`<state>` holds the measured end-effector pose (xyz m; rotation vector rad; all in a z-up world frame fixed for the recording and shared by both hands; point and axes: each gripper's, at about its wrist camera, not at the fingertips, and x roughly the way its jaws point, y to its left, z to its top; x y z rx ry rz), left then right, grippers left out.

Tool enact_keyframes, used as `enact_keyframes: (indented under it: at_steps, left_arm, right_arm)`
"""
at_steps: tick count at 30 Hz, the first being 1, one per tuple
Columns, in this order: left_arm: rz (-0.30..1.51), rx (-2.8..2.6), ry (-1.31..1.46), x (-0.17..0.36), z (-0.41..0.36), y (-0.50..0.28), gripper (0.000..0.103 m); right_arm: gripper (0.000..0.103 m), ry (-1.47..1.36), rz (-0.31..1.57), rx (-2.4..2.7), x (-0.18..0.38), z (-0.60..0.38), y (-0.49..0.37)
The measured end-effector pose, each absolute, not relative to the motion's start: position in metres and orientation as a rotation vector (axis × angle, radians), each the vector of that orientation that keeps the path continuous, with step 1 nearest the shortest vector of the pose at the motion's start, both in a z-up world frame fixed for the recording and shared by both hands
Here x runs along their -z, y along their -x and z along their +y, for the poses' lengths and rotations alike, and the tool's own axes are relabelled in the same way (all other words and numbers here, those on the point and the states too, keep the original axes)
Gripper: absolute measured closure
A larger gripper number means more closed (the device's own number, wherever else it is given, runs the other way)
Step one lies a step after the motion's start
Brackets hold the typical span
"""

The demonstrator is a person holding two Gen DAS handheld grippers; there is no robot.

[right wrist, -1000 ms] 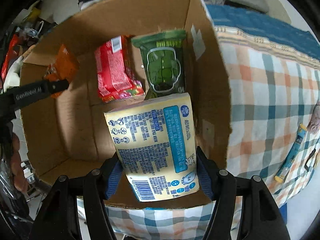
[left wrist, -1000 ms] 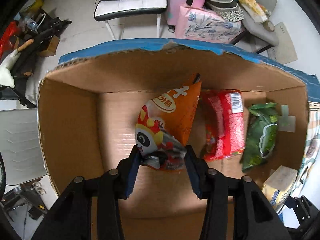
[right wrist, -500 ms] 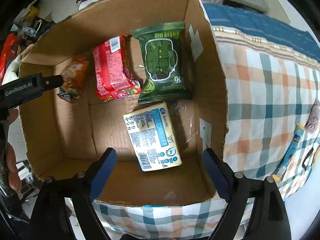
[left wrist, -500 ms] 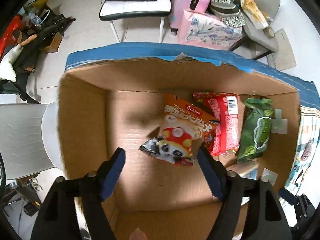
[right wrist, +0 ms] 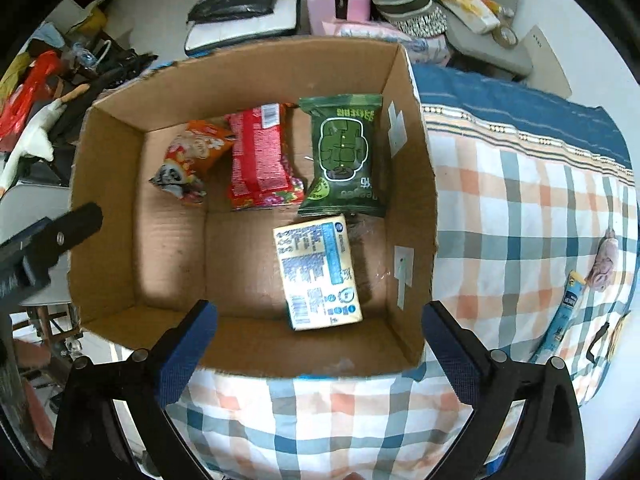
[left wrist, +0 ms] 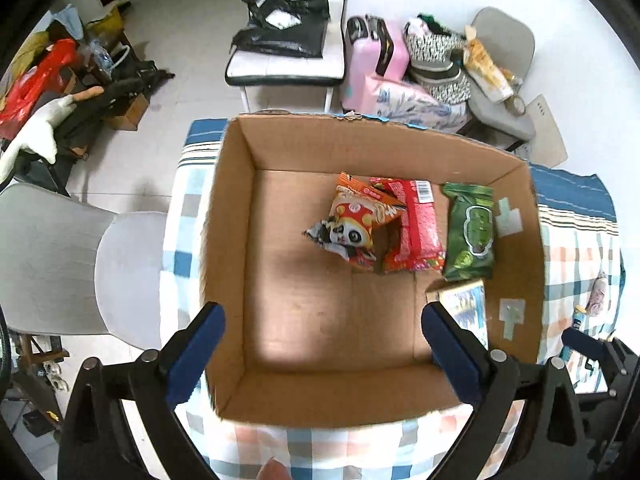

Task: Organize soft objects
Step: 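Grasp the blue Nestle pouch with left tool while right tool grasps the lilac sock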

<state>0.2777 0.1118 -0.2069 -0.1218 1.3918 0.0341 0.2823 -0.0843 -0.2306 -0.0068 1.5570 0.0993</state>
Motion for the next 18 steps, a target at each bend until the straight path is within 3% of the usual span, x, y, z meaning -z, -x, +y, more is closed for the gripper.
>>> enact_keyframes:
  at_steps: [18]
  left_arm:
    - [1.238,-0.098,0.074,0.131,0.096,-0.184,0.003]
  right_arm:
    - [0.0,0.01,1.319,-0.146,0.129,-0.098,-0.202]
